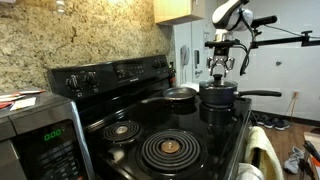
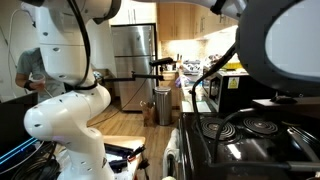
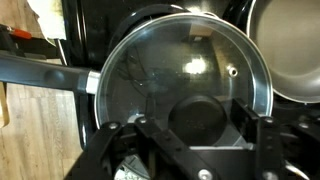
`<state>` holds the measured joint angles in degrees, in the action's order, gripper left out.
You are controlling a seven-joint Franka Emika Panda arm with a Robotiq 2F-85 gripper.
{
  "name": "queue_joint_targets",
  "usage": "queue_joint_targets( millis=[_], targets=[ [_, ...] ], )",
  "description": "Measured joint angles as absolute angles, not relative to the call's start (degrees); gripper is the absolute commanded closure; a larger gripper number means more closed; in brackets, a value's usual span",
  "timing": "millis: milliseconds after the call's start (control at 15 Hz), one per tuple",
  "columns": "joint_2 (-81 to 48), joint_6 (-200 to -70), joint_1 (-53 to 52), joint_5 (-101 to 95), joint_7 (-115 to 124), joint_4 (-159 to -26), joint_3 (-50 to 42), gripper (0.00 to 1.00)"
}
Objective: Take the spatula out of the pot, put it on the counter then pick the lid on the stove and put it on the pot
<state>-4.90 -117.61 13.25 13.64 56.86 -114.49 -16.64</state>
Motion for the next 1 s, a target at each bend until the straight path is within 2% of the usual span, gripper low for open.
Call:
queue_joint_targets(
  millis=[467, 1000],
  targets=[
    [-1.75, -116.98, 13.24, 12.92, 56.26, -111.86, -16.28, 0.00],
    [3.44, -105.00, 13.00, 11.05, 41.65, -109.26, -14.21, 0.00]
  ],
)
